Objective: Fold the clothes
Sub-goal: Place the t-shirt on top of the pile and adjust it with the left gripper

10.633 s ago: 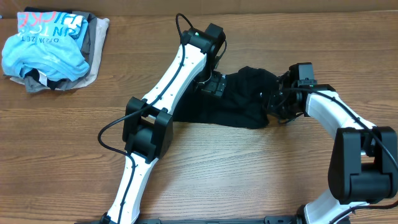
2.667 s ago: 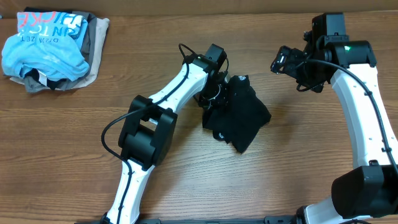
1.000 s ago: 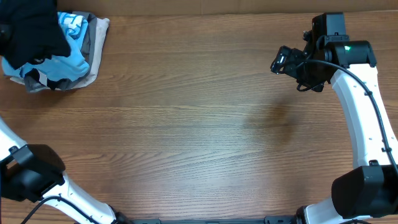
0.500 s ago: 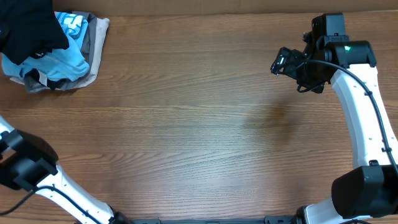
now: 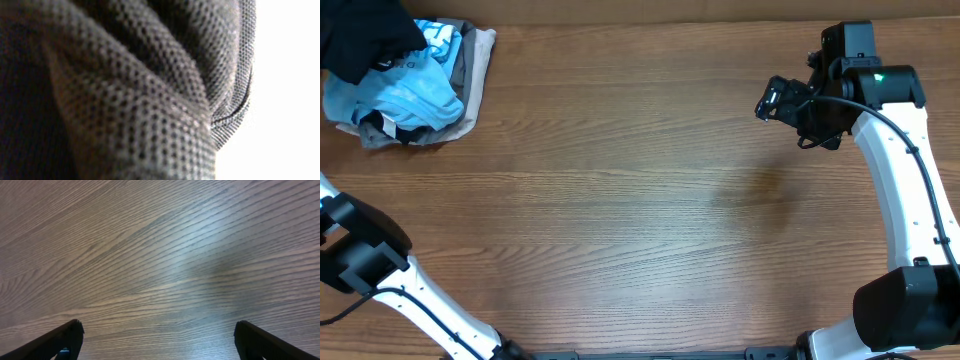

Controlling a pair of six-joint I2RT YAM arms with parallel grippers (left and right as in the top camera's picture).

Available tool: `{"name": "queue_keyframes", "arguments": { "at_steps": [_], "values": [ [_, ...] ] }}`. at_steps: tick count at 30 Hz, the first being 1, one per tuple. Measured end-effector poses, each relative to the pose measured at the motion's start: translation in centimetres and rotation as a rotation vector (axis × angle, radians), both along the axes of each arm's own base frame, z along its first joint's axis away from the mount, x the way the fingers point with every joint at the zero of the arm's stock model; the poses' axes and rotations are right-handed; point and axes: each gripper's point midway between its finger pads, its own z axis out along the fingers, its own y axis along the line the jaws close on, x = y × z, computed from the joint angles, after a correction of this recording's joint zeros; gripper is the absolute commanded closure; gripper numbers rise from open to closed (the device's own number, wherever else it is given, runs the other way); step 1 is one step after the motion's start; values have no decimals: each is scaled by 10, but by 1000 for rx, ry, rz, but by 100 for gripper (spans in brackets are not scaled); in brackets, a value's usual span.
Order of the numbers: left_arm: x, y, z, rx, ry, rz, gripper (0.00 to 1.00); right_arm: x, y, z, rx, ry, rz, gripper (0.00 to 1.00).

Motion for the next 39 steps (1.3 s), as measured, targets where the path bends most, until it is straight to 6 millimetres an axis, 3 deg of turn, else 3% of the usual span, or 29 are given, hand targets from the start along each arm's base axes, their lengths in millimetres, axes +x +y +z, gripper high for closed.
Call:
{"name": "queue_keyframes", "arguments": {
  "at_steps": [8,10,12,14,17,18,22,29,39],
  "values": [
    [7,-2,-30,-115,62,15,96,0,0,0,0,1,0,0],
    [11,-4,-41,-136,82,12,71,0,0,0,0,1,0,0],
    [13,-7,-53,-157,104,8,37,0,0,0,0,0,0,0],
    [16,-12,-63,-183,126,0,18,0,0,0,1,1,0,0],
    [20,-19,-67,-189,127,-22,4,0,0,0,3,1,1,0],
    [21,-20,-64,-180,112,-32,0,0,1,0,3,1,1,0],
    [26,-25,-45,-163,28,-95,0,0,1,0,3,1,1,0],
    [16,-35,-7,-137,-82,-209,0,0,1,0,3,2,1,0],
    [-21,-71,84,-7,-252,-364,0,0,1,0,3,1,1,0]
  ]
}}
